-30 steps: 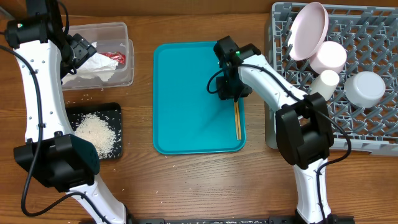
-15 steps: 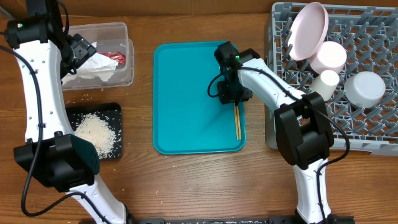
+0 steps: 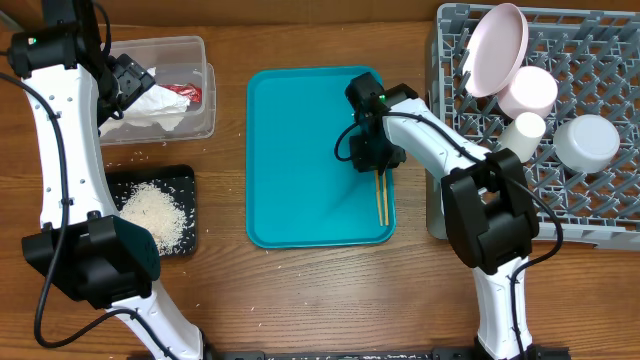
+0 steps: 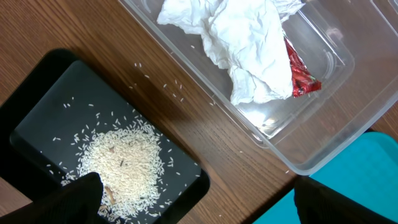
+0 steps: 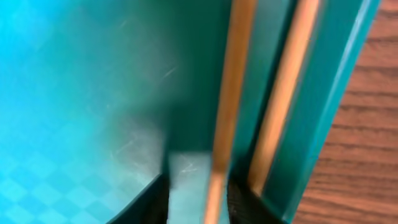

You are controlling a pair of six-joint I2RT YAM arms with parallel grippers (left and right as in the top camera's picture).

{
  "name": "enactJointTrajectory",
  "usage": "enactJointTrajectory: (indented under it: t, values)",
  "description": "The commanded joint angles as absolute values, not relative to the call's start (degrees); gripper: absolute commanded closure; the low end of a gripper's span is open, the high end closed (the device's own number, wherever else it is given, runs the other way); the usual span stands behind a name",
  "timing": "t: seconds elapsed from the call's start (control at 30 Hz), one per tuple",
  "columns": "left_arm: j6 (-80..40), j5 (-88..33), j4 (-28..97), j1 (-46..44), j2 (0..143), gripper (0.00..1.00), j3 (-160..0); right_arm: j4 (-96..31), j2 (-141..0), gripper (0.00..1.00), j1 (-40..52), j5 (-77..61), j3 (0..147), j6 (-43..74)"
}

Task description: Sort waste into correct bins and load items into the dishwasher

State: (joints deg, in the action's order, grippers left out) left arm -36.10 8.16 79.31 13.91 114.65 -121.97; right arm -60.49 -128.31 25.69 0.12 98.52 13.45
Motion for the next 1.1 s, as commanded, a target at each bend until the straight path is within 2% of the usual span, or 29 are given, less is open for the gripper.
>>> enactJointTrajectory:
  t: [0.0,0.13,0.43,0.7,0.9,1.07]
  values:
    - [-36.21,7.88,79.29,13.80,113.14,0.00,-123.00,-60.03,-128.05,0.85,25.78,-1.26,97.27,13.74]
    - [-36.21,7.88,79.29,13.80,113.14,0.00,-123.00,-60.86,-128.03,0.96,25.78,-3.79,99.53,13.72]
    - [-36.21,7.88,79.29,13.80,113.14,0.00,-123.00,-68.73,-127.92,0.96,24.01,-4.14,117.05,13.69]
    - [-36.21,7.88,79.29,13.80,113.14,0.00,-123.00,-75.90,-127.94,0.96,14.17,0.36,135.11,11.60]
    - [-36.21,7.88,79.29,13.80,113.14,0.00,-123.00,-76.69,-128.07,0.96,4.58,-1.72,136.77,1.98]
    - [-36.21,7.88,79.29,13.80,113.14,0.00,-123.00,-76.90,-128.11,0.96,0.16,-3.11,136.05,-2.20]
